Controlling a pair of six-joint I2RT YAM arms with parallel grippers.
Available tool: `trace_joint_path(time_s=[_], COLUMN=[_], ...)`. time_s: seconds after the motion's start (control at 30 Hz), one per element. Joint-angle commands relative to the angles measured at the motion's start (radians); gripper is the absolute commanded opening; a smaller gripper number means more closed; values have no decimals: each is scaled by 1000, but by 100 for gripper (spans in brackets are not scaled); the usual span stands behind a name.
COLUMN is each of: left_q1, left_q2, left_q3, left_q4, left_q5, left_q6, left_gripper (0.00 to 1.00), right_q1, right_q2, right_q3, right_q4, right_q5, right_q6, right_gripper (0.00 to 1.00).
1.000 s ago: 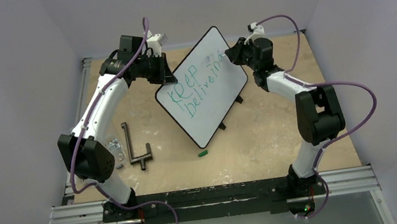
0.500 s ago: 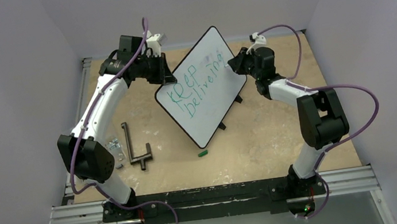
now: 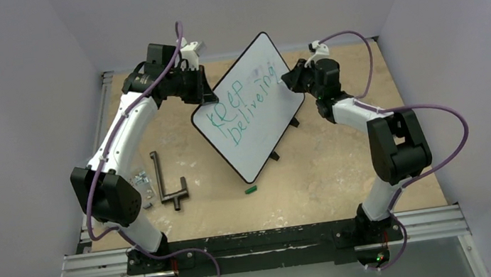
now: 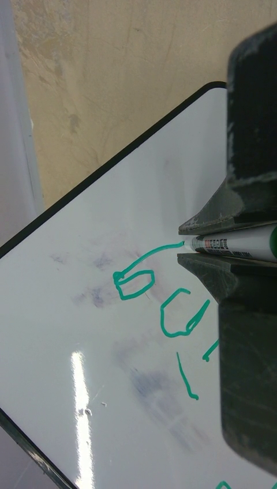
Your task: Write a sentence on the whiteboard
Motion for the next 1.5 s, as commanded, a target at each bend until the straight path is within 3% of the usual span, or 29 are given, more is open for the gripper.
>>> trace_joint_path(time_s=[0.0,0.37,0.8,1.47], left_q1=[15,15,15,16], left_q2=[-27,-15,-14,39], left_q3=[-5,-8,-13,-51], left_q4=[-19,-18,-18,19], left_q5=[-210,-220,-248,-278], left_q6=[126,126,135,131], left_gripper=[0,0,0,0], right_q1=[9,9,9,35], right_q2=[-43,-108,-324,-421], right_q3=[21,-3,-150,-337], right_q4=[-10,-2,-36,23], right_q5=[-66,-118,-104,-215], right_q6=[23,44,67,95], right_gripper=[0,0,0,0])
